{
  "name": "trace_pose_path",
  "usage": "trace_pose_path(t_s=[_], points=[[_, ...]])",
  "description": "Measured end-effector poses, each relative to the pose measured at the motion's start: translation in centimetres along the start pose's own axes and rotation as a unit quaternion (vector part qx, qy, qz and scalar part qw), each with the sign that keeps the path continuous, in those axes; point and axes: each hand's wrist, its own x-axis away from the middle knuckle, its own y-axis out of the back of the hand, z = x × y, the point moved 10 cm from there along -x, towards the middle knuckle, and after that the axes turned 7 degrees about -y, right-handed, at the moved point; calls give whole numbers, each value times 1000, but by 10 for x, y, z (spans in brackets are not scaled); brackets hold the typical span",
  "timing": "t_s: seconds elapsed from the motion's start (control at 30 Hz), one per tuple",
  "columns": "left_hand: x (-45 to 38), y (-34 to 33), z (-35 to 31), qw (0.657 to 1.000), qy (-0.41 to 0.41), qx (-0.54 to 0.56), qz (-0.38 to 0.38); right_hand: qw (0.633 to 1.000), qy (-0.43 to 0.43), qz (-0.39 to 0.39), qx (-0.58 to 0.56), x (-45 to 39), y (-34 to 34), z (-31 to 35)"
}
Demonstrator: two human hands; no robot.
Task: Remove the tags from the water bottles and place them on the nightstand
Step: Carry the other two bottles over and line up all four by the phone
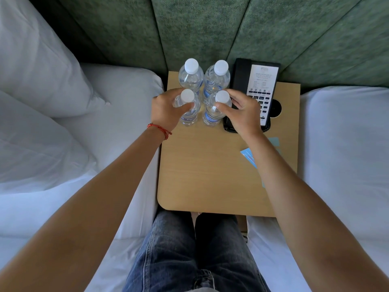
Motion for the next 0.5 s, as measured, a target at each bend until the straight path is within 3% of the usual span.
trace_pose_path(t_s=[0.3, 0.5], points=[[-9, -11, -2, 997, -3, 17, 74, 998, 8, 54, 20, -6, -5, 3], [-5, -7, 1, 999, 13, 38, 27, 1000, -3, 19, 4, -3, -4, -1]])
